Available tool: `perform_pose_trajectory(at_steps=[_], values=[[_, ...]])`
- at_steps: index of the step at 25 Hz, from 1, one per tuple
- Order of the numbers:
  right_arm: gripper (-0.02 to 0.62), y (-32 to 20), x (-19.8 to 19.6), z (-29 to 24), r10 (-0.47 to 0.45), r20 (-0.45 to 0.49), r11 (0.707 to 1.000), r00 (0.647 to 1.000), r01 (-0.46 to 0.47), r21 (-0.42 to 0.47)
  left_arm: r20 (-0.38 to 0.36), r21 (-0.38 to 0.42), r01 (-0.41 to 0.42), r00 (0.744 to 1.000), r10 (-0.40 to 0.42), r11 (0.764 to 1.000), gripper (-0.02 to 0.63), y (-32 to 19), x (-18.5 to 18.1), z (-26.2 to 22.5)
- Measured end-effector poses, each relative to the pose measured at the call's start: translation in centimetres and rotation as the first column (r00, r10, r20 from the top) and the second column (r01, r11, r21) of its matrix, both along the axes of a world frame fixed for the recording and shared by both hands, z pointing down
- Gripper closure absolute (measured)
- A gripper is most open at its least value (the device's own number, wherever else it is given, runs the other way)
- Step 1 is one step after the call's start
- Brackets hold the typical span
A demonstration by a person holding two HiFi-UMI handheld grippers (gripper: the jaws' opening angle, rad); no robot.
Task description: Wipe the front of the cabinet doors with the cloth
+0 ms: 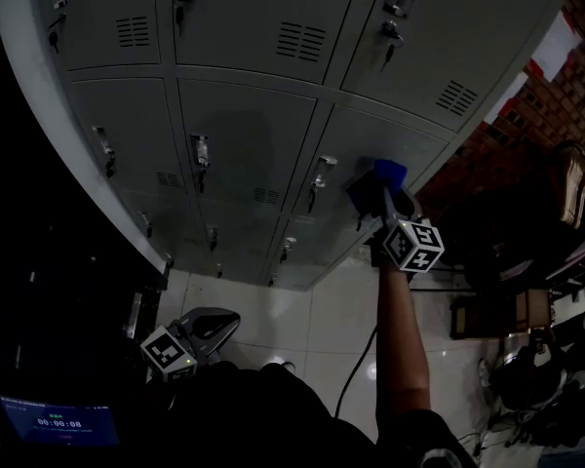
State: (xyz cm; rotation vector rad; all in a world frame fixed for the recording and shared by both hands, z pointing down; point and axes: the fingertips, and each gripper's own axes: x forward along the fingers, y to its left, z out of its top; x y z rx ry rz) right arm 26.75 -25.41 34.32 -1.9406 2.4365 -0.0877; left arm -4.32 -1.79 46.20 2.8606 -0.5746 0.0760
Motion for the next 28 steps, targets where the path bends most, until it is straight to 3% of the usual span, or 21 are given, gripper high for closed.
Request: perform_pose_trajectory(at_steps=[7, 13, 20, 28], values=[[0.517, -2.2, -8.6, 2.4, -0.129, 0.000, 0.991, 0.992, 0.129, -0.041, 0.004, -0.004, 0.048, 0.999, -0.048, 0.999, 0.606, 0.0, -3.1, 0.2], [0.517, -4.5, -13.1, 3.8, -0.192, 0.006, 0.979, 0.981, 0.192, -0.067, 0.014, -0.005, 0.104, 0.994, -0.104, 0.995, 0.606, -0.1, -6.0, 0.4], [0.517, -6.0, -13.9, 5.3, -0.181, -0.023, 0.980, 0.983, 0.178, -0.092, 0.020, -0.023, 0.129, 0.992, -0.128, 0.991, 0.606, -0.4, -7.7, 0.5], [0.517, -5.8, -12.2, 5.7, -0.155, -0.054, 0.983, 0.986, 0.149, -0.107, 0.007, -0.023, 0.097, 0.995, -0.097, 0.995, 0.606, -1.1, -6.3, 0.6]])
